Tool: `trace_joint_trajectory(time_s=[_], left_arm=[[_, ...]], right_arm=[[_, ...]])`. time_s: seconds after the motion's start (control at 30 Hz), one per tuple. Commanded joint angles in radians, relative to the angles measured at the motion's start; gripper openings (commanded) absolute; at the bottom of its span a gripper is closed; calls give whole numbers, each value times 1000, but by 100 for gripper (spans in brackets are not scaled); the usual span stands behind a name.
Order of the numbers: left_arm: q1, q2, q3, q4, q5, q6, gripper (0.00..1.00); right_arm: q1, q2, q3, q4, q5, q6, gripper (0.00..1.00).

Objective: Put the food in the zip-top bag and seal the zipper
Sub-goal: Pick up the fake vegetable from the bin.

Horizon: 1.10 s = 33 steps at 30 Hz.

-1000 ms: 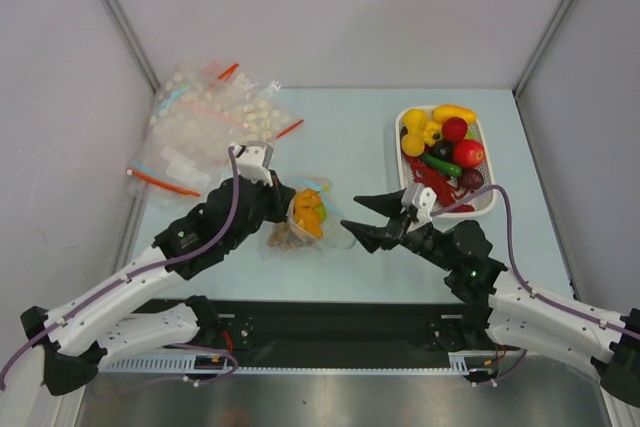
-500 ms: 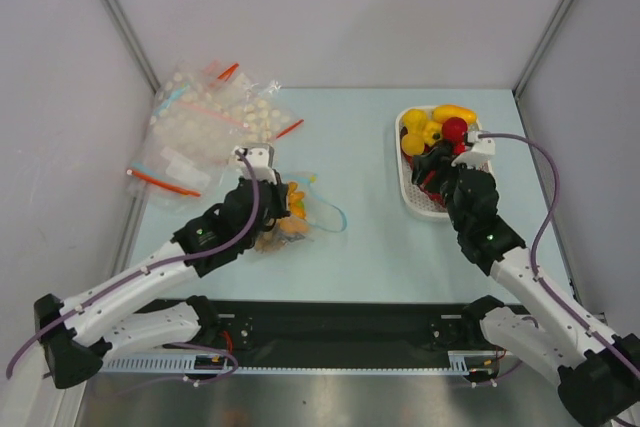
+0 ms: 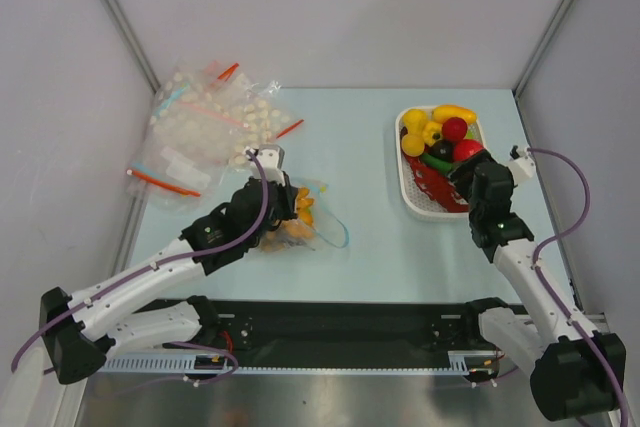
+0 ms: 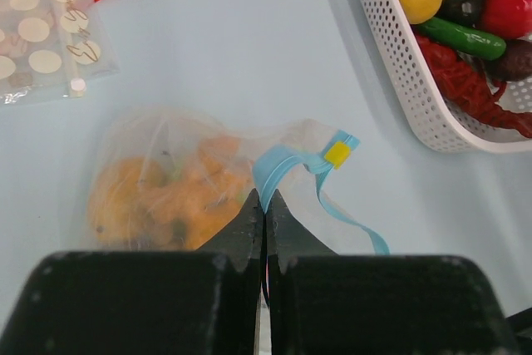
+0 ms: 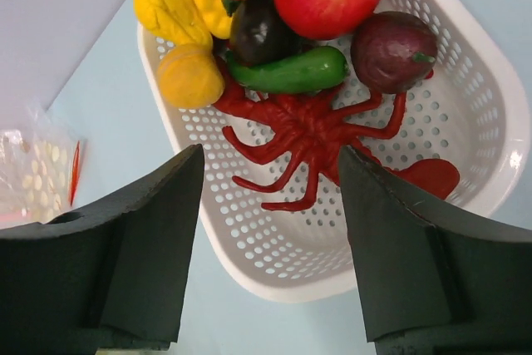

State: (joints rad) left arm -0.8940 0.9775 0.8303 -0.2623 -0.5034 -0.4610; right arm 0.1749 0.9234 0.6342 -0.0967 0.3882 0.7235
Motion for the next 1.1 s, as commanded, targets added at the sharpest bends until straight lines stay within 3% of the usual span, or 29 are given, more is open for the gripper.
trace_joint_trajectory(time_s=[0.0,0.13,0.27,0.4,0.63,1.07], left_arm=[[6,-34,7,57,69,24,0],[4,-63,-8,72,92,33,1],[6,-92,-25,95,112,35,2],[6,-102,-40,107,124,47,1],[6,-97,-43,109,123,54,0],[4,-91,-39,92,112,48,0]], right_arm=[[-17,-8,-14,14,23,155,69],[-18,25,-19,-17,147,284,69],[-20,87,-33,52,133,379,67],[-18,187,1,132,94,381,66],[-20,356,58,187,162,370,66],[-28,540,145,235,238,422,66]])
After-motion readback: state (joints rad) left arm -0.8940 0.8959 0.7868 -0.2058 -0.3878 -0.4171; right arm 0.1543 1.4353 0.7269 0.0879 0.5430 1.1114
